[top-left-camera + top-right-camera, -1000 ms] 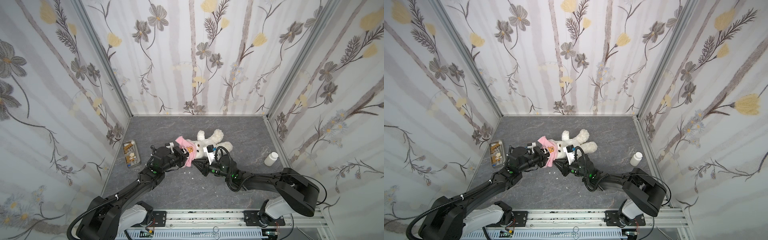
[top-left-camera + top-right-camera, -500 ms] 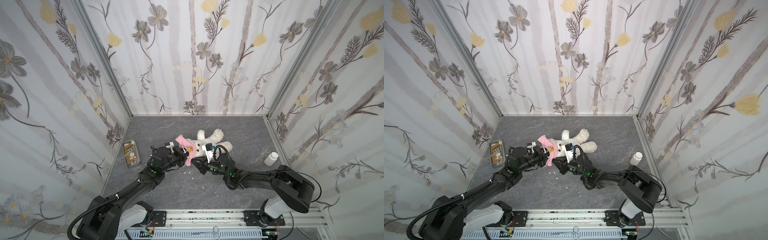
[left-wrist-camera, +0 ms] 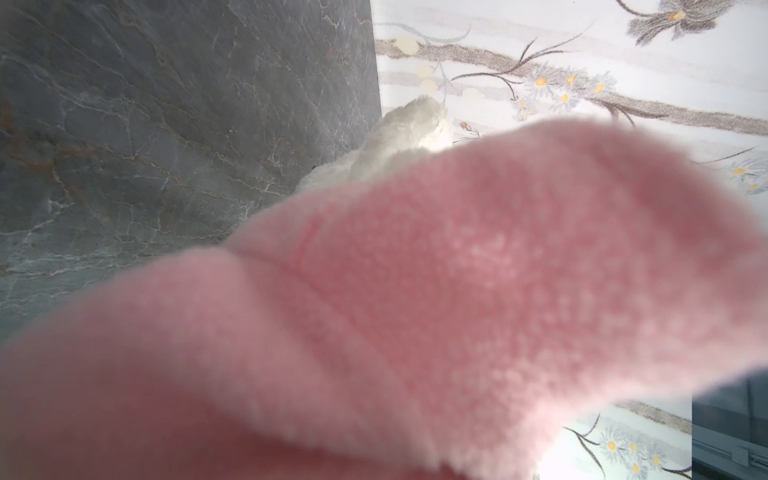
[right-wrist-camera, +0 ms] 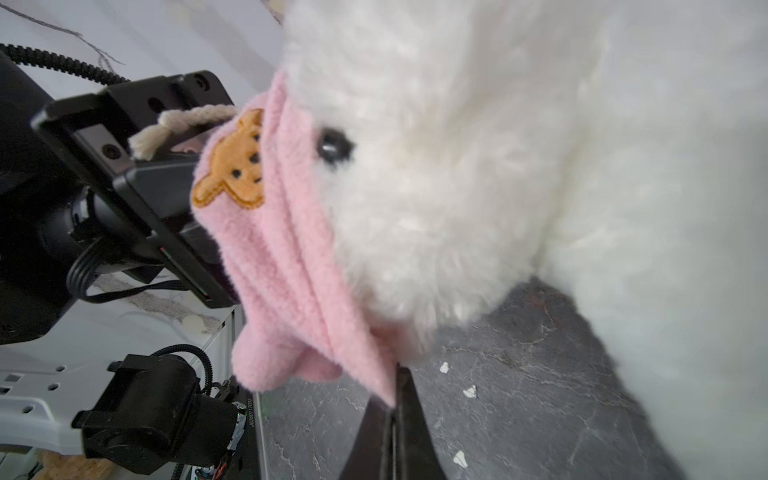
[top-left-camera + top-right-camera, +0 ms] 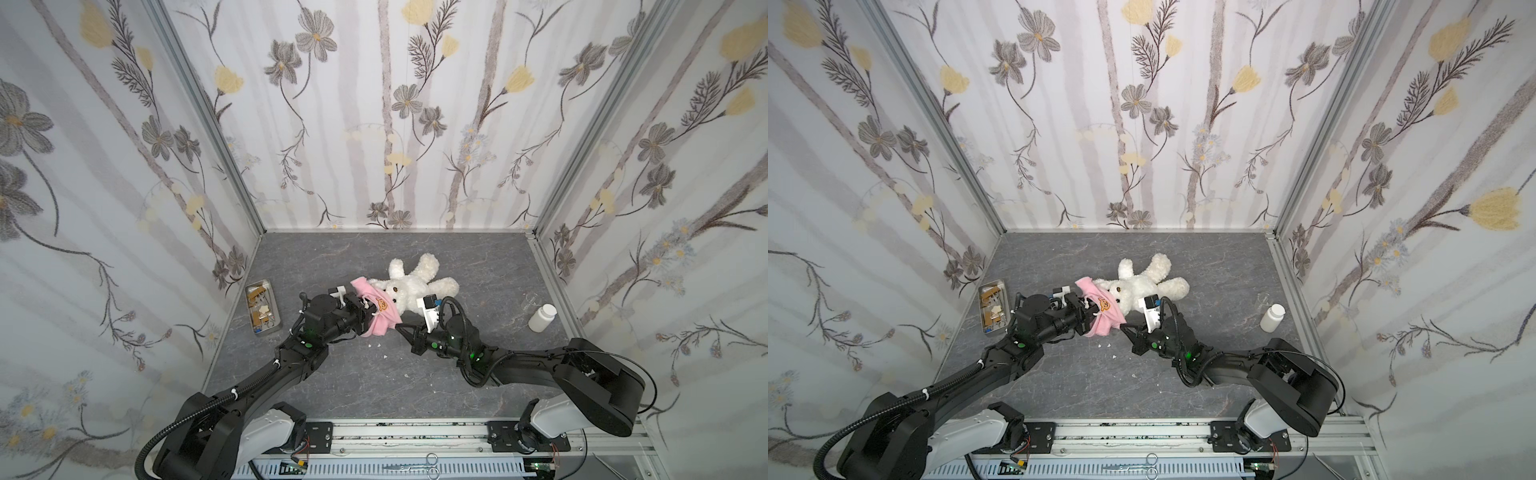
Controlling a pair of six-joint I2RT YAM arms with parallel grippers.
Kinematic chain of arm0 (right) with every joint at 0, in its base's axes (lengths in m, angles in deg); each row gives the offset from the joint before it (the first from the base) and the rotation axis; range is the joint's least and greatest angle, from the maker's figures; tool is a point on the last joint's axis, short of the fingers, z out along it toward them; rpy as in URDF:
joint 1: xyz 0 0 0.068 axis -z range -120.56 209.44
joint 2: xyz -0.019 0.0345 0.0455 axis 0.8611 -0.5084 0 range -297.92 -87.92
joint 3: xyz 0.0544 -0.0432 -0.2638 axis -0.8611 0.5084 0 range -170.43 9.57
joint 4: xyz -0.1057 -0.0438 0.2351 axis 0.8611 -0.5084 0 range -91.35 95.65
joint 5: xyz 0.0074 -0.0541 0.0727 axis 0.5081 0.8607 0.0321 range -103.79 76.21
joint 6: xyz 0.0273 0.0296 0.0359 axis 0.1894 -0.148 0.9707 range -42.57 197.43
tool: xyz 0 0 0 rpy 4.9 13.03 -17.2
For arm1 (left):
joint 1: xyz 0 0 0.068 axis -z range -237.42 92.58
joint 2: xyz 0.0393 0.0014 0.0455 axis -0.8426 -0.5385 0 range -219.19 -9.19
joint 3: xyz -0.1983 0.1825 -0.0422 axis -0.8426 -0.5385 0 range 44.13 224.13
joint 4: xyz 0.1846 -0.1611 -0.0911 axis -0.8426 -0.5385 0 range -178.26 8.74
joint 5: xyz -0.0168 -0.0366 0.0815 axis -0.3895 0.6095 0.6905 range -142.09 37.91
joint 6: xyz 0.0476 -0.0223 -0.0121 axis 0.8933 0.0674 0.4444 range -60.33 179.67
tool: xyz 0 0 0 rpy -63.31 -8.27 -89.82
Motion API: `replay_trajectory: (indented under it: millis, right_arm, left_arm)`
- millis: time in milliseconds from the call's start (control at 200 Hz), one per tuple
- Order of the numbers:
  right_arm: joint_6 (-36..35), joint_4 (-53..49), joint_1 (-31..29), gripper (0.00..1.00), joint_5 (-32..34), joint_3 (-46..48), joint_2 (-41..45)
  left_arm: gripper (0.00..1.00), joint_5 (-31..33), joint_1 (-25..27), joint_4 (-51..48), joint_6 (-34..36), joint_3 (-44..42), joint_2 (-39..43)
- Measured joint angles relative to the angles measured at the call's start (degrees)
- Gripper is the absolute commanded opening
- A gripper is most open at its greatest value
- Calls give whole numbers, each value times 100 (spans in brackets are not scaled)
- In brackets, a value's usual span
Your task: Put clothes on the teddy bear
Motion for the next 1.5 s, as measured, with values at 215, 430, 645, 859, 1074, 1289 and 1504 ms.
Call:
replay_trajectory:
  millis: [215,430,645,859,1074,1289,1504]
  right_arm:
    - [-59,-481,258,0,42,-52,306]
    - [-321,-1355,649,0,275,-348,511]
    - [-511,-1729,907,0,297,-387,706]
    - [-717,-1910,1073,7,227,-417,739]
    - [-1585,-2524,1233,37,-542,-398,1108]
    - [-2203,-3379,1364,39,-1436,-396,2341]
    - [-1388,-3233,1541,30,-2234,-1075,2339]
  left_arm:
    - [0,-328,-11,96,-59,24,-219]
    - [0,-636,-24,-157,221,345,-304]
    - [0,-909,-17,-1012,1134,850,-448]
    - [0,-1047,-20,-1709,2354,1222,-514]
    - [0,-863,-46,-2022,3421,1250,-442]
    - [0,-216,37,-2149,5757,1239,186]
    - [0,-33,170,-1871,8684,614,887]
